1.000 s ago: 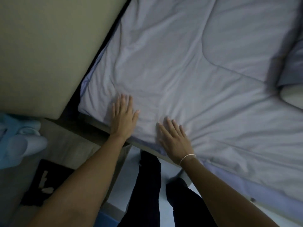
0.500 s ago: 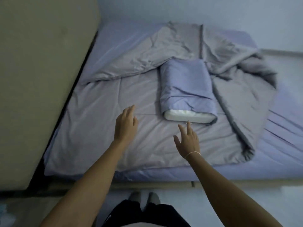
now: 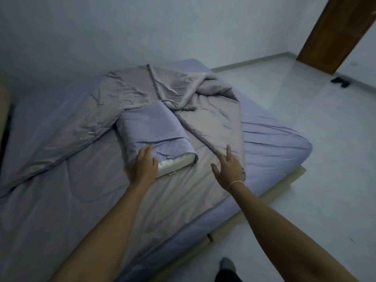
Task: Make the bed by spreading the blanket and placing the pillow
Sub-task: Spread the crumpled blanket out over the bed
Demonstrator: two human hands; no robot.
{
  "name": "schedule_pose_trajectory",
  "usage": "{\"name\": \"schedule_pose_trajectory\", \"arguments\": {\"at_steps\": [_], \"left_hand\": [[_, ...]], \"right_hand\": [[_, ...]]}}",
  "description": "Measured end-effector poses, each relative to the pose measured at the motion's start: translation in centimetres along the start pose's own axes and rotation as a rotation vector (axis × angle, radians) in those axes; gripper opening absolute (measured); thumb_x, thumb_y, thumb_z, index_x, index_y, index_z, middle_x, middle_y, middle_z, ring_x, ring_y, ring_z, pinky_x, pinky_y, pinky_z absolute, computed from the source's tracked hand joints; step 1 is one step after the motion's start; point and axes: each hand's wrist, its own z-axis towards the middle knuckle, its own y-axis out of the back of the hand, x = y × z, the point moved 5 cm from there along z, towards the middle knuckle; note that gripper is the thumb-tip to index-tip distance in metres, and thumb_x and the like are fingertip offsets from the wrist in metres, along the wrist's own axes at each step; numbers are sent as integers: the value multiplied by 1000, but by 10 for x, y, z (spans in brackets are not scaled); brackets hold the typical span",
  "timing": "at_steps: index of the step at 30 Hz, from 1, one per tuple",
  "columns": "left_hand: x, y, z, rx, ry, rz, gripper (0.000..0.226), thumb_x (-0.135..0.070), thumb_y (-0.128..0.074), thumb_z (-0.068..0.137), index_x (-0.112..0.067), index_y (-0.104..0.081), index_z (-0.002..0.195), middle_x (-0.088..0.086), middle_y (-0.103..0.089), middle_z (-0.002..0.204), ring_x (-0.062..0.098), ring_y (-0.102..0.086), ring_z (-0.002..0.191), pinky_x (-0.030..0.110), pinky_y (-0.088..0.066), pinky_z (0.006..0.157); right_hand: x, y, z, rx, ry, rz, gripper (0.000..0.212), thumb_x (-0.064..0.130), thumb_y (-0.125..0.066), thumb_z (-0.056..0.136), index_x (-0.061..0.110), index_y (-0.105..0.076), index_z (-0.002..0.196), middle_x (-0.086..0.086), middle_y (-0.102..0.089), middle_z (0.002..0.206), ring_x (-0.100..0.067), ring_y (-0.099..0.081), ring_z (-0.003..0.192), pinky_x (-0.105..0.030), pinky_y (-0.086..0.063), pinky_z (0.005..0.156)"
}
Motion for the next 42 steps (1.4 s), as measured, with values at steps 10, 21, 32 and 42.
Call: {"name": "schedule_pose_trajectory", "arguments": {"at_steps": [10,21,32,42], "left_hand": [[-150,-134,59,33,24,16,43,-12,-44,94,-6,-43,137,17,-40,143,40,-49,118,47,-44,96],[-253,-236,115,52,80,60,45,-8,-44,92,-6,-44,137,16,-44,140,36,-51,118,44,-44,96],[-238,-368,234,101,271,108,51,-15,-49,92,-5,-38,141,18,-40,144,37,-42,125,47,-39,103],[-175,-505,347,107,517,215,68,-43,-55,90,-24,-25,148,7,-8,161,28,-7,147,54,-19,115]], "right_hand": [[-167,41,79,65,33,27,57,43,-48,93,25,-33,145,-14,-6,160,-32,-35,136,-45,-36,106],[-270,50,185,181,142,36,61,47,-48,92,27,-28,146,-13,-12,159,-30,-25,143,-46,-30,113],[-355,-24,316,426,208,-87,70,54,-49,89,30,-20,149,-12,-9,160,-28,-20,145,-45,-27,116],[-383,-147,501,577,383,-137,81,63,-50,83,40,-9,149,-5,-2,161,-28,-10,147,-50,-20,117]]}}
